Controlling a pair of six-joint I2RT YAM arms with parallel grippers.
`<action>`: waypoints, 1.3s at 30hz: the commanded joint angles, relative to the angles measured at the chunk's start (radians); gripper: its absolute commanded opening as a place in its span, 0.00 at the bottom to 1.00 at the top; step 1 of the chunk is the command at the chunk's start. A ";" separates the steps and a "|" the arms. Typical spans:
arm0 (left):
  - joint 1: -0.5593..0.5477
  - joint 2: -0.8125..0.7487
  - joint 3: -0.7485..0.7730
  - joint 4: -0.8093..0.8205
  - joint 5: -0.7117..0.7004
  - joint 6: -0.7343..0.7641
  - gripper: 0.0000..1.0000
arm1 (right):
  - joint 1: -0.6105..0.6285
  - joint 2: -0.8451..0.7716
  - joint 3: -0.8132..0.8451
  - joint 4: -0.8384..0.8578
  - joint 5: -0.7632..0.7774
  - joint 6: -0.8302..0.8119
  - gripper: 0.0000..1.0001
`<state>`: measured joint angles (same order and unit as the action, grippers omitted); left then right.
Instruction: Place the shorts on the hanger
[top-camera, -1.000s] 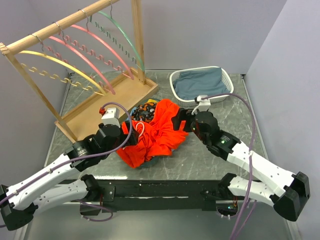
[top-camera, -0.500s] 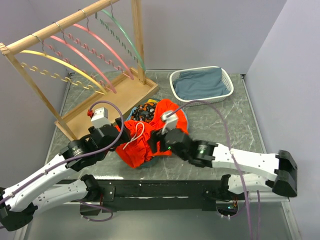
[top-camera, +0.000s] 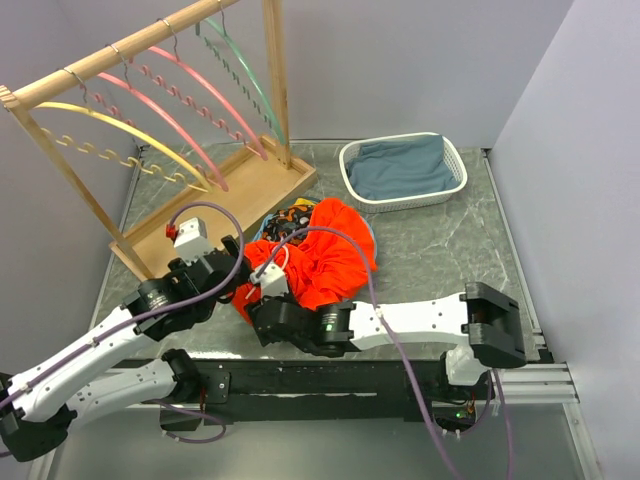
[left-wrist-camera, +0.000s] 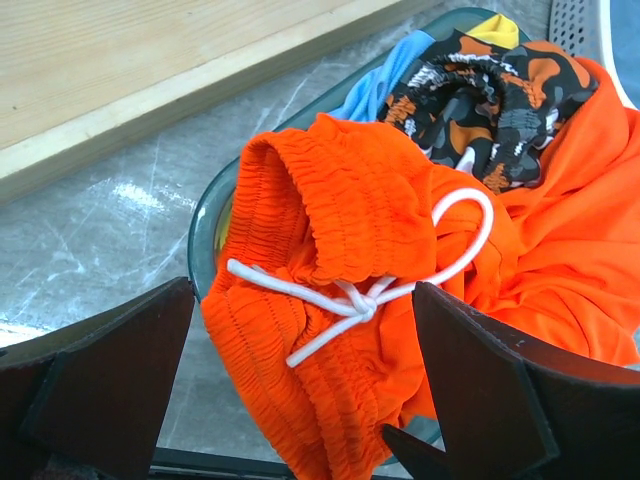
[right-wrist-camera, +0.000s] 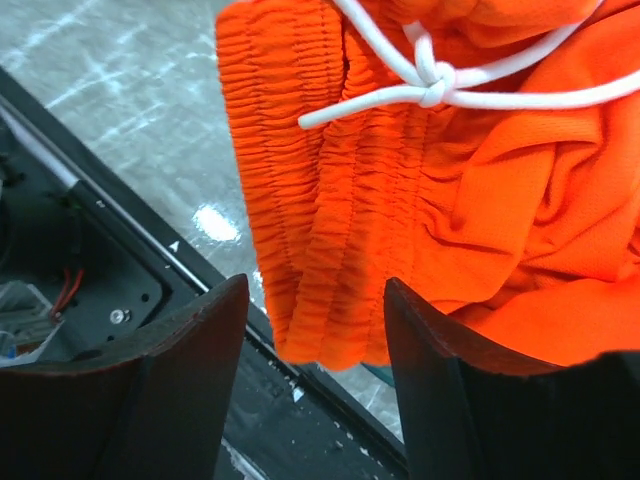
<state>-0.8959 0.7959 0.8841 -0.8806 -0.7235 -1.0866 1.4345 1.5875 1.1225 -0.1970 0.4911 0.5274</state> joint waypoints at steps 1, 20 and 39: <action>0.026 0.000 -0.004 0.026 -0.019 0.007 0.96 | -0.005 0.051 0.065 -0.047 0.024 0.043 0.63; 0.080 -0.026 -0.059 0.213 0.128 0.168 0.77 | -0.182 -0.293 0.060 -0.435 0.396 0.207 0.00; 0.080 0.016 -0.126 0.414 0.400 0.318 0.56 | -0.508 -0.443 0.057 -0.401 0.231 0.019 0.00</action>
<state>-0.8185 0.8410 0.7650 -0.5701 -0.4316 -0.8303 0.9474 1.1400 1.1427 -0.6044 0.7174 0.5785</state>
